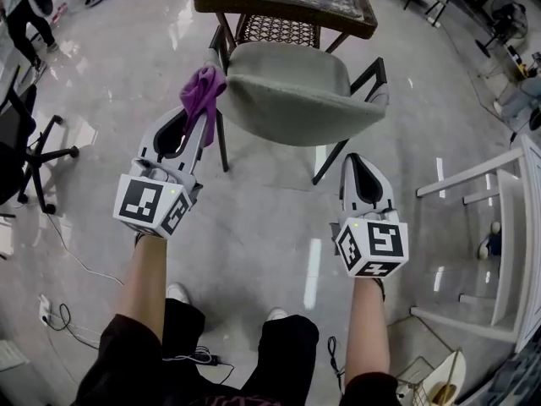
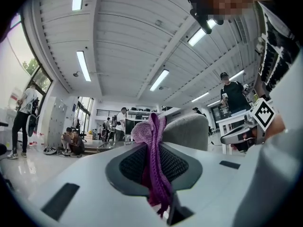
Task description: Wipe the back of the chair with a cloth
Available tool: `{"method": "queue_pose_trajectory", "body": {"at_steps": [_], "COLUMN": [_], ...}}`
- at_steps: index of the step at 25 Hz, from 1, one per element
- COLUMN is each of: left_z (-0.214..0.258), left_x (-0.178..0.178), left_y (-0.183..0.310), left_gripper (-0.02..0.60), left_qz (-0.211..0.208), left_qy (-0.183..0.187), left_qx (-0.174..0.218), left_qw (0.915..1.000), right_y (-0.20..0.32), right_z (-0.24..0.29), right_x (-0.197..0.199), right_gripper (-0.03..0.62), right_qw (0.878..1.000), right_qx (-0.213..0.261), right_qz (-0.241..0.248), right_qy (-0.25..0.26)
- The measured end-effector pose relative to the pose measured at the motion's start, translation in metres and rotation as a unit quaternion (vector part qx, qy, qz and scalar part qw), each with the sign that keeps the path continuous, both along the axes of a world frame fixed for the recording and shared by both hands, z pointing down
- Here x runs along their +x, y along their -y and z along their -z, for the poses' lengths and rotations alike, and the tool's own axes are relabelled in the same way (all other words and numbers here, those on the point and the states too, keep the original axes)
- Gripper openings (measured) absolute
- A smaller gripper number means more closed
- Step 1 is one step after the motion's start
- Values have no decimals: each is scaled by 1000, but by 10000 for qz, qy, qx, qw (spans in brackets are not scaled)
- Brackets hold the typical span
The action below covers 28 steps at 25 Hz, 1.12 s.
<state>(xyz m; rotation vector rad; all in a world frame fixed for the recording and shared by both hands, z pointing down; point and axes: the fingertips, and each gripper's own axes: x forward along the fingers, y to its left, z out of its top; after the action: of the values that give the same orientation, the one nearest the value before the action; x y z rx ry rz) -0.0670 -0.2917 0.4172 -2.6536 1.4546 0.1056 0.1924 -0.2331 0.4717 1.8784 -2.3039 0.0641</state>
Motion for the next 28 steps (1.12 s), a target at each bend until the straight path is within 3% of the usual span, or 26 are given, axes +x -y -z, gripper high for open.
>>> {"method": "queue_pose_trajectory", "body": {"at_steps": [7,13,16,19,21,23,26,28], "left_z": [-4,4,-2,-23,-31,-31,-30,-36], "left_x": [60,135,176,219,247,267,263,233], "left_y": [-6,-37,-52,-63,-69,-84,-104,-103], "left_gripper": [78,78,78,78,78,80,80,80], "left_qz": [-408,-1076,-1554,-2011,-2361,-2807,-3137,-2953], "left_qy": [-226,-227,-197,116,238,193,26,-126], "left_qx": [58,353,377,128,24,183,444,289], "left_qw": [9989,9933,9869,9794,9714,9594,9485,9549], "right_y": [-7,-23,-33,-41,-44,-46,-43,-36], "right_z": [-20,-36,-45,-54,-60,-66,-74,-80], "right_x": [20,49,63,78,86,90,90,81], "right_gripper": [28,28,28,28,28,28,28,28], "right_qw": [10000,9997,9993,9988,9984,9982,9983,9986], "right_qx": [62,22,-14,-59,-97,-118,-108,-65], "right_qz": [-38,-250,-377,-491,-553,-576,-558,-507], "right_qy": [15,33,36,1,-59,-107,-146,-145]}}
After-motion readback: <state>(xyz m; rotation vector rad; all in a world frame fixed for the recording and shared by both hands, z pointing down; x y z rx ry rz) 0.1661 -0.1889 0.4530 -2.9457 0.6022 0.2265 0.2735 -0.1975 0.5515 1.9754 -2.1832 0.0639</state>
